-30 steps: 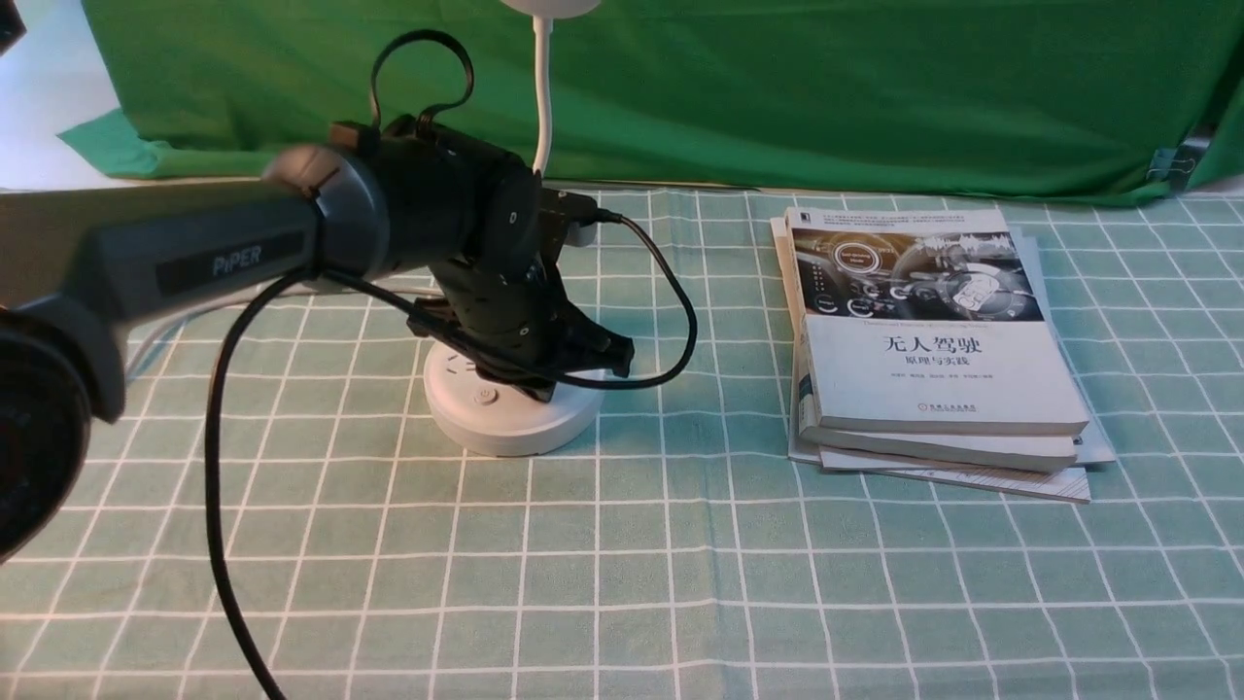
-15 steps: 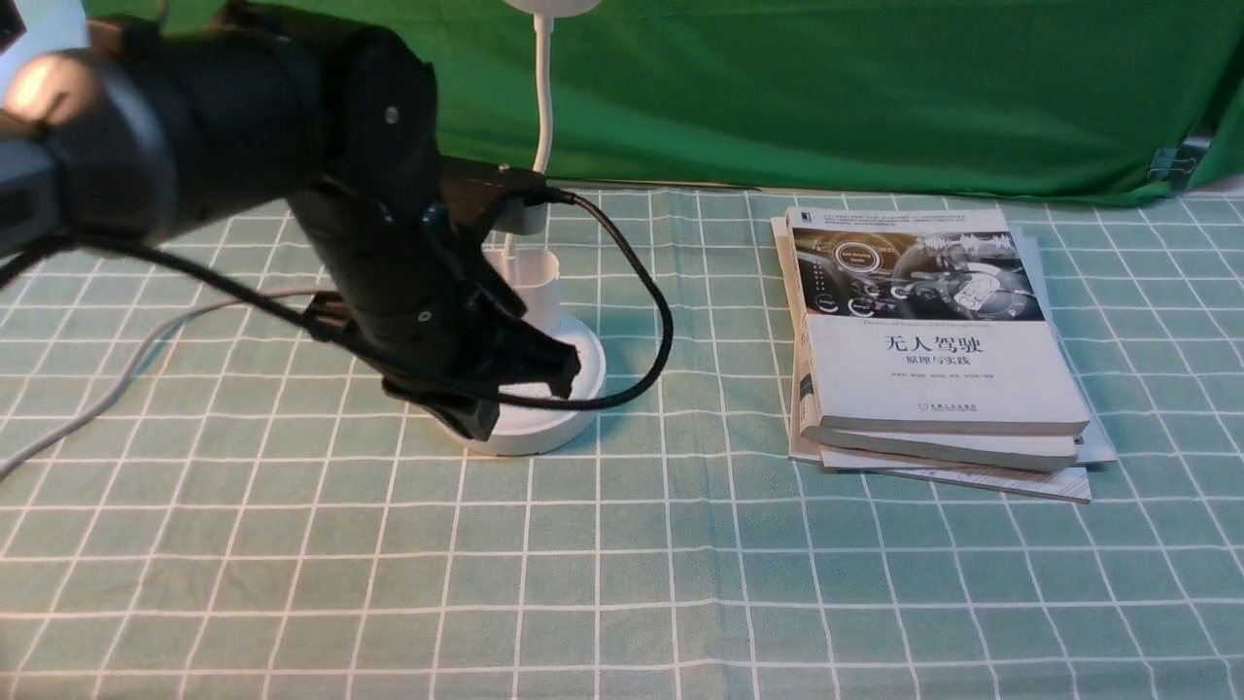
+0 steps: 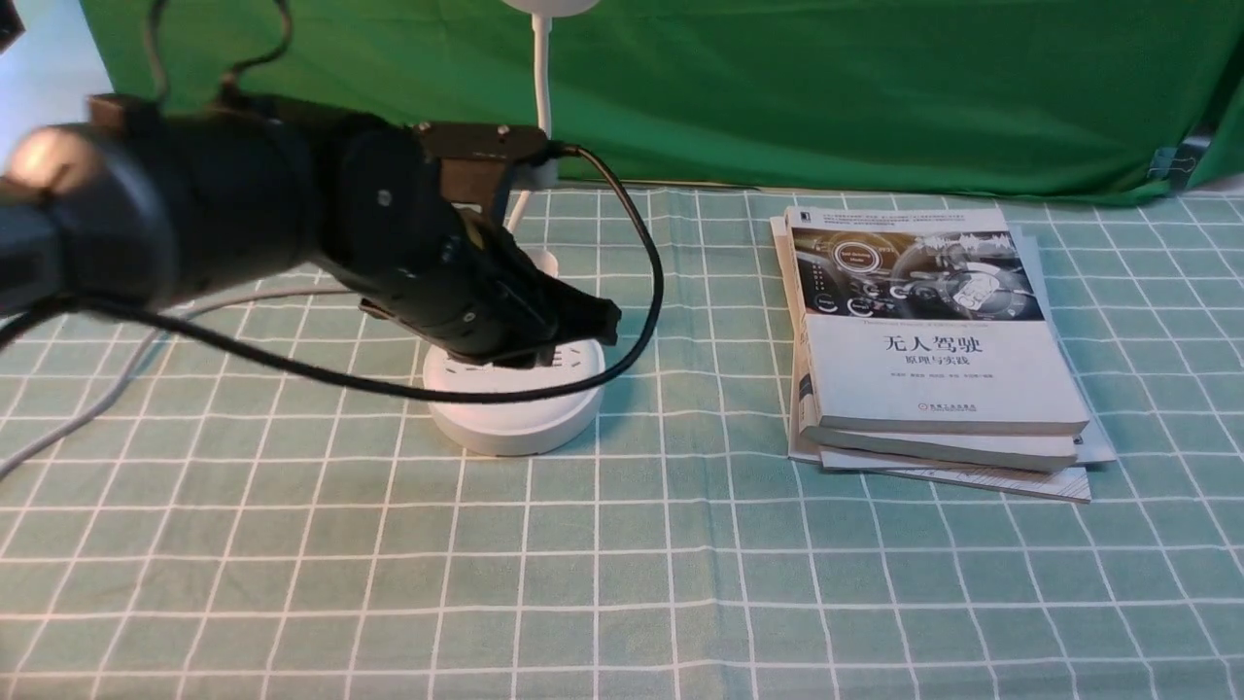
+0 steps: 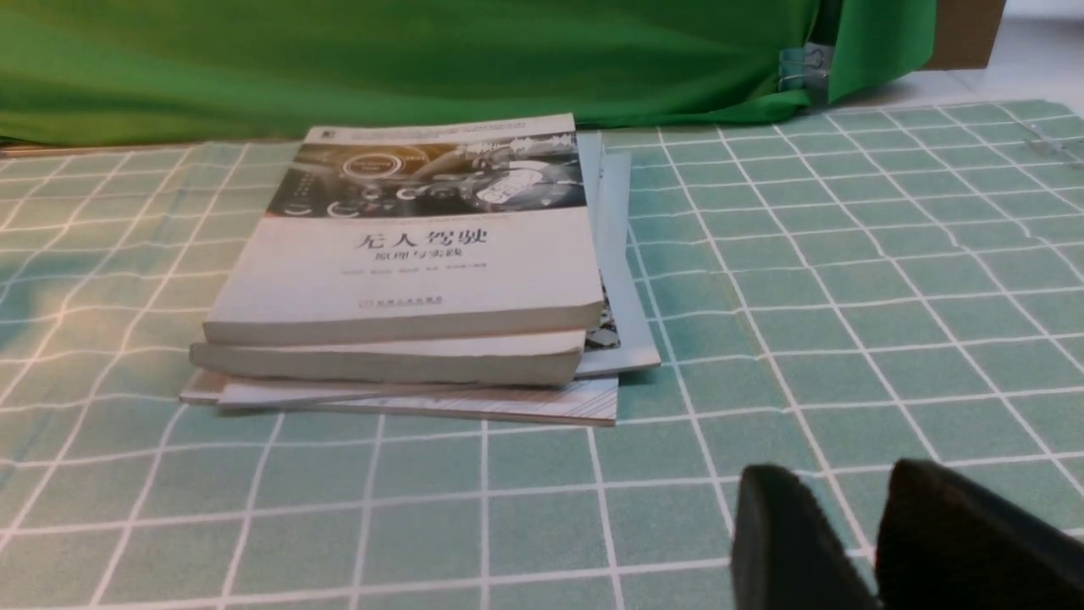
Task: Turn on the table lamp.
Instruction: 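Press the power button on the lamp base to turn the lamp on with the left gripper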
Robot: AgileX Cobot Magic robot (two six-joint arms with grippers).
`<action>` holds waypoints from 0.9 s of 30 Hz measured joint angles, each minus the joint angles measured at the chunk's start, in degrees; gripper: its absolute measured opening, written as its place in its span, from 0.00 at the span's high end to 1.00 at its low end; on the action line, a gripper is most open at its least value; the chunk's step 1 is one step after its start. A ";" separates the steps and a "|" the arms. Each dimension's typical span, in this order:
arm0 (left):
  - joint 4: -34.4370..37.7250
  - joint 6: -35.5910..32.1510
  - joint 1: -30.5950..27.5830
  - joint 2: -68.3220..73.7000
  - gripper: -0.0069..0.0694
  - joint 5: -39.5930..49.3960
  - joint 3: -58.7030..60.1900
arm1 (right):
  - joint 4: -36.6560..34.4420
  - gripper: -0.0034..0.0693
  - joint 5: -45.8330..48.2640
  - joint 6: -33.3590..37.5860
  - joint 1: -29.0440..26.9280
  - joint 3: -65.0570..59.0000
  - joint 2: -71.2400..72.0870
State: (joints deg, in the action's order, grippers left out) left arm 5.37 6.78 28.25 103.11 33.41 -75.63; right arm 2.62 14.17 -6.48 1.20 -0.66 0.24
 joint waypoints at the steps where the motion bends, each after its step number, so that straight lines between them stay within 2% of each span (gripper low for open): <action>1: -1.12 0.61 0.00 2.05 0.88 0.59 -1.53 | 0.00 0.63 0.00 0.00 0.00 0.00 0.00; 8: -3.37 3.75 0.00 9.64 0.88 1.31 -6.39 | 0.00 0.63 0.00 0.00 0.00 0.00 0.00; 27: -6.54 6.40 0.00 12.81 0.88 -0.08 -6.91 | 0.00 0.63 0.02 0.00 0.00 0.00 0.00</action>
State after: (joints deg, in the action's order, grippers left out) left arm -1.18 13.18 28.25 115.93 33.33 -82.54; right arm 2.62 14.19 -6.48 1.20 -0.66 0.24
